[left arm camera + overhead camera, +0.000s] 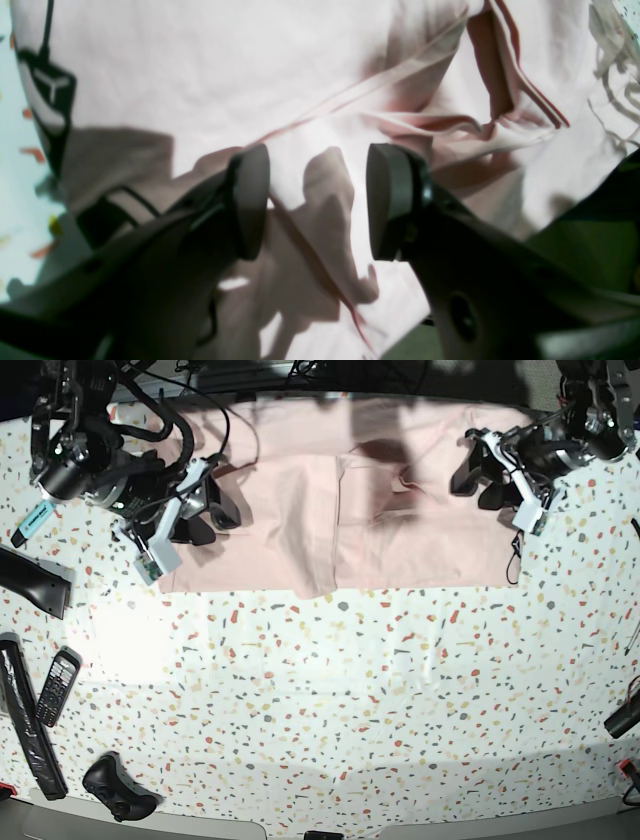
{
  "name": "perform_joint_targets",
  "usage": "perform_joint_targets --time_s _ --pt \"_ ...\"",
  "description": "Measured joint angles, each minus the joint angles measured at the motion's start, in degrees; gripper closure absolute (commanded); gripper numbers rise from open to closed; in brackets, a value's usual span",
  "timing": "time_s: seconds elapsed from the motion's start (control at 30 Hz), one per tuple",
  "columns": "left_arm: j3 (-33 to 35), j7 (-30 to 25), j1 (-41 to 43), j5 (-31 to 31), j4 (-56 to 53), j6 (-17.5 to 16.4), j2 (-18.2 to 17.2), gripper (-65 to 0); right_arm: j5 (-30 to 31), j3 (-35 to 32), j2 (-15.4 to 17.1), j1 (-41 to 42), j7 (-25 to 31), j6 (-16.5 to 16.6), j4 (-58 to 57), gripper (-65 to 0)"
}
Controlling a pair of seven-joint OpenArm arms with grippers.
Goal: Fold the T-shirt properly
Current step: 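Grasp the shirt's other side edge with the left gripper and fold it inward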
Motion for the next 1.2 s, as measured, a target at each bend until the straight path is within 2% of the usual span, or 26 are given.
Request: perform_joint_targets --time_s 0.07,0.33,0.37,0.4,0.47,0.63,0.73,0.93,1.03,1.07,1.13,1.17,1.2 --pt "0.0 0.07 0.5 0.24 -0.5 1.86 0.02 -29.8 -0.02 0.0 0.0 -0.02 -0.02 0.0 0.0 -25.0" --pt "0.0 0.07 0.48 1.51 -2.14 1.9 1.38 -29.6 0.0 0.02 0.0 -0.02 0.0 0.0 0.0 -25.0" --pt "0.04 0.79 0.48 0.24 -2.14 1.7 1.95 -29.6 -0.02 0.0 0.0 -0.02 0.0 0.0 0.0 -25.0" --pt "0.15 2.27 0.48 -1.62 -2.16 -0.55 2.45 -29.6 -0.02 0.0 0.0 -0.02 0.0 0.0 0.0 -25.0" --pt "0.26 6.67 0.48 -9.53 -2.14 -1.57 2.73 -29.6 0.02 0.0 0.0 0.0 0.0 0.0 0.0 -25.0" --pt "2.38 24.55 0.33 -32.79 -2.16 -1.7 2.32 -29.6 0.02 0.0 0.0 -0.02 0.0 0.0 0.0 -25.0" --pt "2.97 33.07 -0.63 -44.72 -2.14 -1.84 1.27 -29.6 0.0 0.0 0.02 -0.02 0.0 -0.02 0.0 -25.0" --pt "2.73 33.07 -3.87 -44.63 -2.03 -1.81 -3.04 -29.6 0.02 0.0 0.0 0.0 -0.02 -0.02 0.0 -25.0" --pt "1.09 28.04 -4.22 -44.65 -2.03 -1.84 -3.96 -29.6 -0.02 0.0 0.02 -0.02 -1.11 0.0 0.0 -25.0" --pt "0.44 24.37 -4.11 -40.76 -1.9 -1.92 -3.78 -29.6 0.0 0.0 0.0 -0.02 -1.14 0.0 0.0 -25.0" --pt "-0.5 17.57 -4.09 -28.98 -1.79 -1.62 -3.65 -29.6 0.0 0.0 0.0 0.0 -1.16 0.0 0.0 -25.0" --pt "-0.63 15.19 -3.74 -25.42 -1.88 -1.64 -3.69 -29.6 -0.02 0.0 0.02 0.0 -1.16 0.0 0.0 -25.0" --pt "-0.72 13.7 -2.95 -24.65 -1.88 -1.6 -3.82 -29.6 -0.02 0.02 -0.02 0.0 -1.53 0.0 0.0 -25.0"
